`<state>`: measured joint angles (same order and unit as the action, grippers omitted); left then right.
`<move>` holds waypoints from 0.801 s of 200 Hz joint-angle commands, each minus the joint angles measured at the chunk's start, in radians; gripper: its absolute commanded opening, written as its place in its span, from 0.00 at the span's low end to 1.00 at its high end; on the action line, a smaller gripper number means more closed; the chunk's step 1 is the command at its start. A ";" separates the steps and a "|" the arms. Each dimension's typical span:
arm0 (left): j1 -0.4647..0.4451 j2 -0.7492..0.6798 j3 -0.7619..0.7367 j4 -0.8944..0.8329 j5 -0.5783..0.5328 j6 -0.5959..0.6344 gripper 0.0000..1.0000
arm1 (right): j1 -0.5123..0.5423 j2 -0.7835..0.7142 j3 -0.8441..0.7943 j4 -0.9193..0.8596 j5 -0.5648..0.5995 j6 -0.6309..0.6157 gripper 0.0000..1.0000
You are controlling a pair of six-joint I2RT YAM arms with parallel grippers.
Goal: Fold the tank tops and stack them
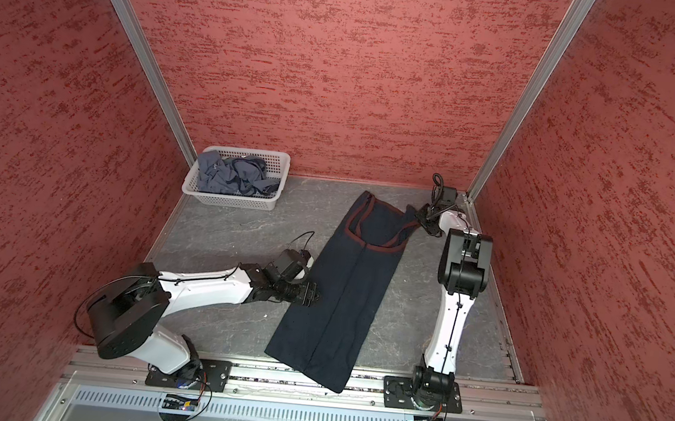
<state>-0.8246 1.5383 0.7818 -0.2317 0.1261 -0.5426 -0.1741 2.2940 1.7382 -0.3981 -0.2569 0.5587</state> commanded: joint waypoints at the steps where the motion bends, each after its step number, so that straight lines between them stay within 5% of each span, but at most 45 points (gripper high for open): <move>1: 0.006 0.009 -0.006 0.018 0.004 0.000 0.72 | 0.002 0.029 0.042 -0.038 0.033 0.011 0.38; 83: 0.006 0.010 -0.014 0.023 0.000 -0.010 0.72 | 0.088 0.083 0.269 -0.243 0.293 -0.105 0.01; 160: 0.017 -0.004 -0.026 0.016 -0.006 -0.005 0.72 | 0.267 0.266 0.632 -0.548 0.719 -0.278 0.00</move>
<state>-0.8143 1.5391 0.7689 -0.2241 0.1257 -0.5465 0.0498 2.4702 2.2799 -0.8040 0.2790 0.3580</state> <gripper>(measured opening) 0.722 0.061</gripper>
